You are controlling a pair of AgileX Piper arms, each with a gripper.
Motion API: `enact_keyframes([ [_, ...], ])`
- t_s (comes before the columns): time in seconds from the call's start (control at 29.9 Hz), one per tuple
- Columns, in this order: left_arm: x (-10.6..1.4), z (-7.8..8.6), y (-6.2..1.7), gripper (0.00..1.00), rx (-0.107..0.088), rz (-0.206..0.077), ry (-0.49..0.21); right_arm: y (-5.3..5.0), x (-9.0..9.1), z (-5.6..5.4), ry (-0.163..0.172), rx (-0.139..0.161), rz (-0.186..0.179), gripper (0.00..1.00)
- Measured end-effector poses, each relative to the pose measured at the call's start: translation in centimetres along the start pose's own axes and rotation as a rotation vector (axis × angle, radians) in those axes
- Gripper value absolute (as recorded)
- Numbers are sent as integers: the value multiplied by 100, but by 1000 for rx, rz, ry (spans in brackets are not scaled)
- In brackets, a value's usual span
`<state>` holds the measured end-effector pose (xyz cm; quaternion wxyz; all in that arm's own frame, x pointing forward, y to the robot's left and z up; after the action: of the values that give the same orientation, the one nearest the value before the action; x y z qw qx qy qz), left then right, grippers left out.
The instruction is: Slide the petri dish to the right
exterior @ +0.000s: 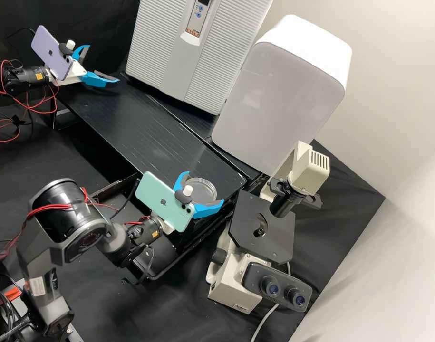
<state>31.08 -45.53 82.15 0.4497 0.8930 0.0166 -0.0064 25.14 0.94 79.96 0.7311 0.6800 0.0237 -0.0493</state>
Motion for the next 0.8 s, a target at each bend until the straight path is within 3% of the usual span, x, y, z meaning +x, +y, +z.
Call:
enact_keyframes([
  [0.5,0,0,0,100,0,0,0,-24,139,-101,-35,6,19,0],
  [0.64,0,0,0,100,0,0,0,-70,139,-144,-23,1,0,0],
  [0.8,0,0,0,100,0,0,0,-88,130,-193,-16,2,4,0],
])
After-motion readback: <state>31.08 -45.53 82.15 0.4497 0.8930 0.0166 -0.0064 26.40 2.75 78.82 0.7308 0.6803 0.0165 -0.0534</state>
